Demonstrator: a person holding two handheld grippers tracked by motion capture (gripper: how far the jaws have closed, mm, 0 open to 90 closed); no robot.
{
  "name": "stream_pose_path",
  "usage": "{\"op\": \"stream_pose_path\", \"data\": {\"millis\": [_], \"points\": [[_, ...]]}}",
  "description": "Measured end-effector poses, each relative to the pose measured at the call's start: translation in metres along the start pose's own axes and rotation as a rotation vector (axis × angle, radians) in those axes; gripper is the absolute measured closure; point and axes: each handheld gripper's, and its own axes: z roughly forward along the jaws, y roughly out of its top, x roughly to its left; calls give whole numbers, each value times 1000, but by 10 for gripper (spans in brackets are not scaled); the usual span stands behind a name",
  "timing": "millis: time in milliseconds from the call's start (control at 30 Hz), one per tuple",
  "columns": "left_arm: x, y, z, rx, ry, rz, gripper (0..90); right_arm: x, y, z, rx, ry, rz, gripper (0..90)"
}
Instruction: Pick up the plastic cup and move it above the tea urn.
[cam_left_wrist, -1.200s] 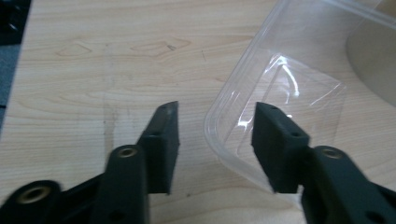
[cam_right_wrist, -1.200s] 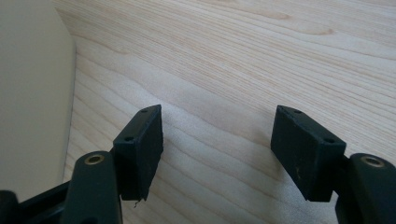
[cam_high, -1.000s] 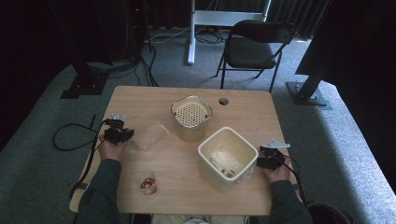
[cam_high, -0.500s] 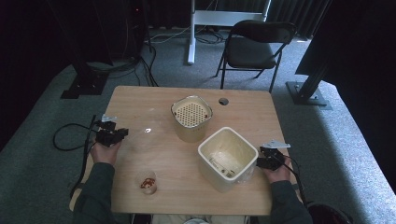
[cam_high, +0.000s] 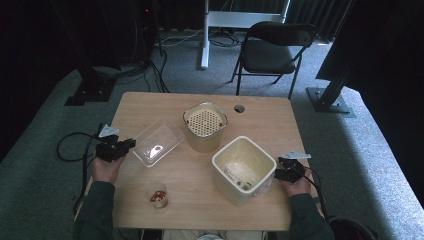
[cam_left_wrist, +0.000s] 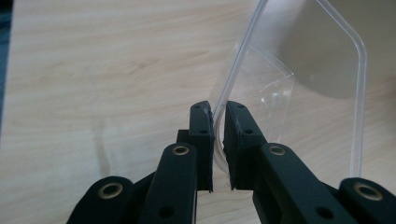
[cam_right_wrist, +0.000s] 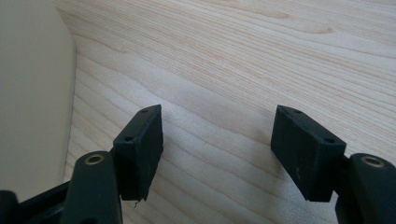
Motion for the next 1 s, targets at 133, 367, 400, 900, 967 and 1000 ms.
{"op": "stream_pose_path", "data": {"millis": [133,367,400,900,967,1000], "points": [[-5,6,-10,-31,-25,18,831,0,0,0,0,0,0,335],[-20,25,-30,-82,-91,61,831,0,0,0,0,0,0,335],[-23,28,-31,-84,-102,70,831,0,0,0,1,0,0,335],[-73,70,-23,-97,-270,171,830,0,0,0,-1,0,-3,335],[-83,76,-20,-88,-285,193,830,0,0,0,0,0,-2,335],[-93,82,-17,-81,-303,215,830,0,0,0,1,0,0,335]]}}
